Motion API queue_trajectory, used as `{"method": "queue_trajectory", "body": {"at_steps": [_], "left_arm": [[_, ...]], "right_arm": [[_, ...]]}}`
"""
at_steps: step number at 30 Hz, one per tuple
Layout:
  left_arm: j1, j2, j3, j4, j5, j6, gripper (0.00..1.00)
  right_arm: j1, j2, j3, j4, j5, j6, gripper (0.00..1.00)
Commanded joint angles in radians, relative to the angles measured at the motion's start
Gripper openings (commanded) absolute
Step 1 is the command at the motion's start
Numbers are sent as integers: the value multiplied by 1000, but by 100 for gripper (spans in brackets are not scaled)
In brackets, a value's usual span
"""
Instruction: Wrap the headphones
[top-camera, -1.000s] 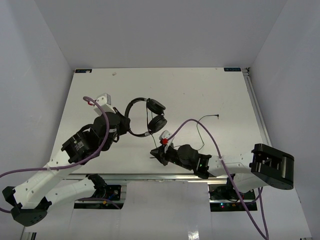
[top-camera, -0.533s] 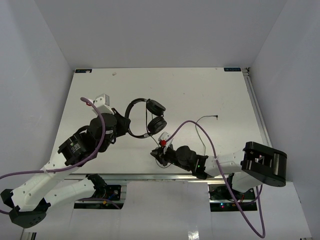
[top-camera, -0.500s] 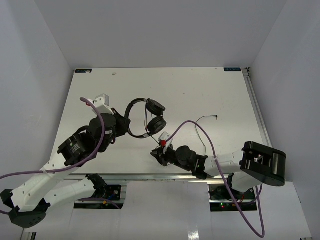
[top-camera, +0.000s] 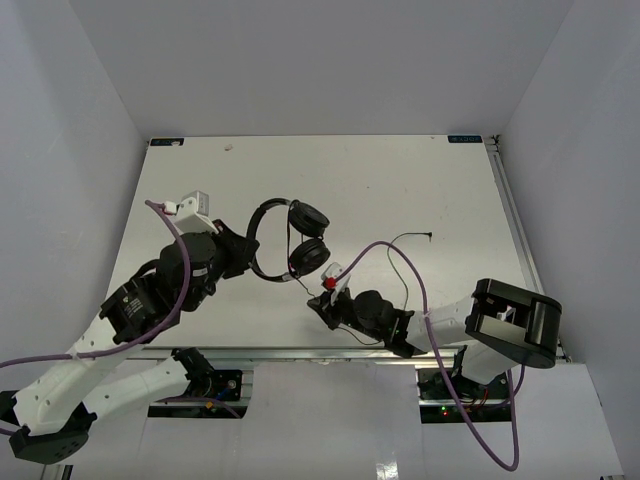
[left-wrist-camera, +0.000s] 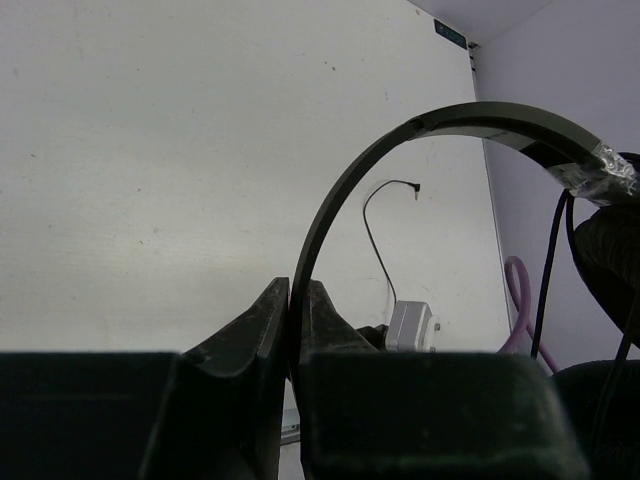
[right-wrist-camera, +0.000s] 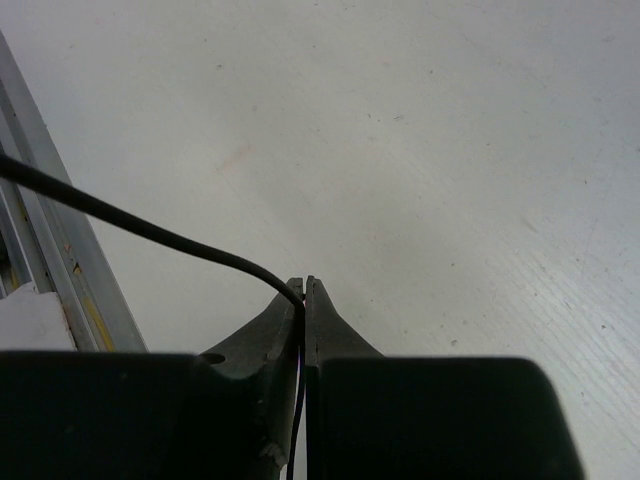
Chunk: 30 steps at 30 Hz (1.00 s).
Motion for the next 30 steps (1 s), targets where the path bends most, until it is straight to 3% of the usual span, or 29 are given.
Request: {"method": "queue_trajectory", "body": {"at_steps": [1, 6, 12, 16, 23, 30], "left_arm": [[4, -40, 7, 73, 82, 21, 0], [3, -62, 6, 82, 182, 83, 0], [4, -25, 26, 83, 404, 286, 0], [4, 20, 22, 51, 492, 414, 0], [4, 134, -7, -76, 357, 542, 0], [1, 228, -33, -31, 318, 635, 0]], "right_arm": [[-17, 12, -16, 91, 19, 12, 8], [-79, -11, -45, 95, 26, 37, 8], [-231, -104, -83, 79, -57, 59, 8], [-312, -230, -61, -69, -105, 48, 8], [-399, -509, 124, -510, -102, -3, 8], [-445, -538, 367, -804, -181, -91, 8]]}}
